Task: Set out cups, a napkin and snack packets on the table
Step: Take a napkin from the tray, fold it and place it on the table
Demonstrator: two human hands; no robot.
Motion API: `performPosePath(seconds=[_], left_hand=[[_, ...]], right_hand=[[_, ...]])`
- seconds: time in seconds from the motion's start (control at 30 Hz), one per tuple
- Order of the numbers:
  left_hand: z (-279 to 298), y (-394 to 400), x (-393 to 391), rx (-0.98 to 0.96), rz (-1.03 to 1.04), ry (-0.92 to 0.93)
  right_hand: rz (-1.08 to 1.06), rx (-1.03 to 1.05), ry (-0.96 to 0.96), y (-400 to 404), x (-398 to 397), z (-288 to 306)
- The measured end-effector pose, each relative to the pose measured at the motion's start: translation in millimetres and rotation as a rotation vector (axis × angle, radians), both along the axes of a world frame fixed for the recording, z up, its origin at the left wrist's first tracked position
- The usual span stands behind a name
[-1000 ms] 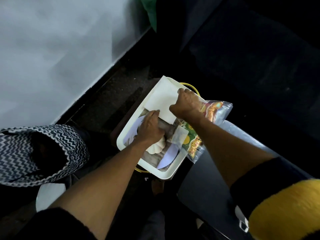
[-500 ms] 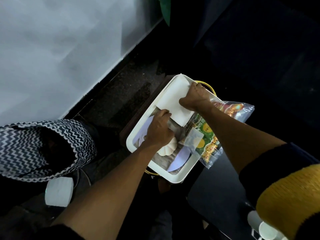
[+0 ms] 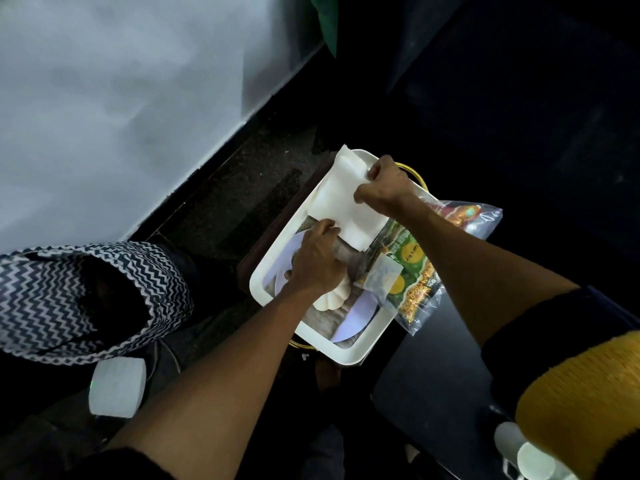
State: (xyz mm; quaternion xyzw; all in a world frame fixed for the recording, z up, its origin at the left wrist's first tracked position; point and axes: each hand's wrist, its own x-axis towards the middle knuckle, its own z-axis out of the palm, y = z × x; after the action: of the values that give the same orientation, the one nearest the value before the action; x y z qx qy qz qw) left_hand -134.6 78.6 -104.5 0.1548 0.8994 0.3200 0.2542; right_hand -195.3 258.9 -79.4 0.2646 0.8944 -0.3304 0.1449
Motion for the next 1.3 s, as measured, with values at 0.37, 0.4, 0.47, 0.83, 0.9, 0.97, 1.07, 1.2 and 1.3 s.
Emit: performPosePath(seconds=[0.37,0.4,0.47,0.83,0.9,0.97,1.07,1.2,1.3], left_hand=[[2,6,0,0.021,0.113,-0.055],[4,8,-1,0.039,0.149,-0.073],[11,12,-2,0.112,0.271,-0.115],[58,57,3,0.551,1.005,-0.4],[68,69,8,0.581,0.99,-0.376],[81,81,17,0.587,0.98,-0.322],[95,101,34,0.608,0.936,-0.314],[112,143,79,0.594,0.807,-0.29],[122,177,115,0.608,0.703,-0.318]], right_hand=[[-0.007,-0.059,0.008,-6,5,15],[-0.009,-0.067,0.018,-6,6,19],[-0.037,-0.15,0.043,-1,9,29],[-0.352,-0.734,0.112,35,74,71],[-0.39,-0.746,0.135,47,90,75],[-0.434,-0.741,0.153,60,108,81],[-0.463,-0.718,0.162,85,139,90],[-0.499,-0.705,0.181,128,201,104],[-0.536,-0.682,0.194,160,247,113]])
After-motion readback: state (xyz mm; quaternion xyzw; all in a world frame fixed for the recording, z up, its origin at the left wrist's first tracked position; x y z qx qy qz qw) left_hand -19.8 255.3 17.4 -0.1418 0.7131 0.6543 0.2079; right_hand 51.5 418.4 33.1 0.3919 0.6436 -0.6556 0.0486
